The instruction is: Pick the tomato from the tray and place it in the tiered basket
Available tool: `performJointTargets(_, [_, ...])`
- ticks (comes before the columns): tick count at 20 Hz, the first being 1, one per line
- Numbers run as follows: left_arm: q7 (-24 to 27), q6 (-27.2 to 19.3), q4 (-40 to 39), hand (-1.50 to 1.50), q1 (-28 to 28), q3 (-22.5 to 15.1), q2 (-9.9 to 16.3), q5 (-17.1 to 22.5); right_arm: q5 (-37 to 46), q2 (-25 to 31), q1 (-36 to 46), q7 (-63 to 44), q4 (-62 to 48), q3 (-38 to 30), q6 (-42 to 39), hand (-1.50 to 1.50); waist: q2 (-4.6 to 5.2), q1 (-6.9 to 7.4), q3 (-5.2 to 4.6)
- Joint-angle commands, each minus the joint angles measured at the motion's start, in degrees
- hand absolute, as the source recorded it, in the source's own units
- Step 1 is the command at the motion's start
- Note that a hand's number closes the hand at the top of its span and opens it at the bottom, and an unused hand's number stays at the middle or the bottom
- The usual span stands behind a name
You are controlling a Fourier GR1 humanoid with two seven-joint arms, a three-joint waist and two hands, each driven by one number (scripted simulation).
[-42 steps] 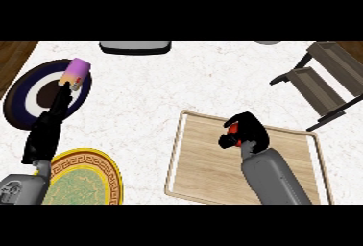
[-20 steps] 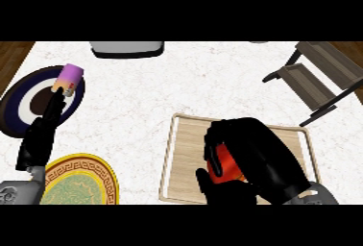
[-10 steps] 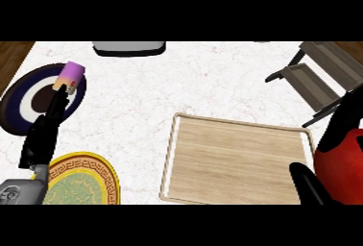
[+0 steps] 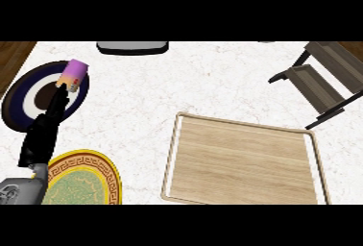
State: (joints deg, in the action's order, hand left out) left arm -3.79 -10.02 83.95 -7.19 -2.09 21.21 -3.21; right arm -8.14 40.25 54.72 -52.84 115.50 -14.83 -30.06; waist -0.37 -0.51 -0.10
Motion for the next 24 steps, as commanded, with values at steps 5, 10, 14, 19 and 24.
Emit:
performJointTargets(5, [-1.5,-0.1,0.3,0.0,-1.0,-0.4,-1.7,-1.5,-1.9,8.2,4.6,5.9,-14.4,-1.0,-8.0,1.5,0.35,0.59,0.07])
performJointTargets(10, [1.9,1.2,-3.1,0.0,-3.1,0.7,-1.4,-1.2,16.8,10.0,4.2,21.1,-19.8,4.3,-6.4,1.5,0.97,1.57,0.07])
performJointTargets(14, [1.1,0.7,-2.2,0.0,-3.5,0.0,-2.0,-2.0,27.3,16.0,4.5,29.9,-25.8,8.4,-6.1,1.5,1.41,2.34,0.08])
performJointTargets(19, [0.1,-0.5,0.5,0.0,-0.9,-1.4,-3.5,-3.7,35.4,16.8,4.9,42.3,-37.3,10.2,0.9,1.5,0.79,2.13,0.1])
performJointTargets(24, [0.1,2.7,-1.6,0.0,-3.5,1.0,-1.5,-1.8,38.2,17.7,9.8,55.1,-52.9,11.4,2.5,1.5,0.99,2.6,0.07])
